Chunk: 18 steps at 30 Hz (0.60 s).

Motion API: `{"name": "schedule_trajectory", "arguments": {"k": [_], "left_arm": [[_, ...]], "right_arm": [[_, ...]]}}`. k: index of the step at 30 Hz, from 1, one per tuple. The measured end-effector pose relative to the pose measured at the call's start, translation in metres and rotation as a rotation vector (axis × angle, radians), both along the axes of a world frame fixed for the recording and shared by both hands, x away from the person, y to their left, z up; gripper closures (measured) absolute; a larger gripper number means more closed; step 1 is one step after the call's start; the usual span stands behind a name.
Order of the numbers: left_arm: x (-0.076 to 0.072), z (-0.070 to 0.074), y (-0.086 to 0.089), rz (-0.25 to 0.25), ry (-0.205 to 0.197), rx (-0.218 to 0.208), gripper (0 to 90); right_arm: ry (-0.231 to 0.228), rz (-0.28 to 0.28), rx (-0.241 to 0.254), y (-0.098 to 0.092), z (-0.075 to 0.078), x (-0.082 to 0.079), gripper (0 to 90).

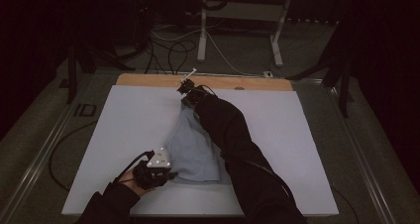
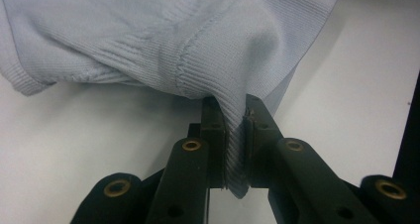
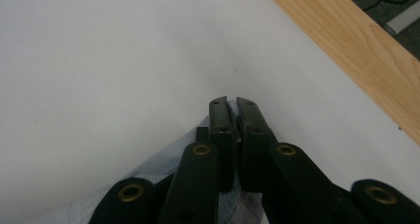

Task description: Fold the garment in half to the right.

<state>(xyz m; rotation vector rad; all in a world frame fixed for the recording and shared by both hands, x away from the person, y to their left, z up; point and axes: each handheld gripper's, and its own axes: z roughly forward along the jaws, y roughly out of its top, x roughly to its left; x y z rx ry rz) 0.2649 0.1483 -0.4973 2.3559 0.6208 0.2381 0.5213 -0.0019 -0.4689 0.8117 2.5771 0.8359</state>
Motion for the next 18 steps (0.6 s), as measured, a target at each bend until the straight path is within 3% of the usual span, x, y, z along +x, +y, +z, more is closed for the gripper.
{"name": "schedule_trajectory", "arguments": {"k": [18], "left_arm": [[0.0,0.03,-0.017,-0.085,-0.056,0.011,83.5]], "right_arm": [[-0.026,0.012,0.048,-0.022,0.021,-0.007,87.5]]}}
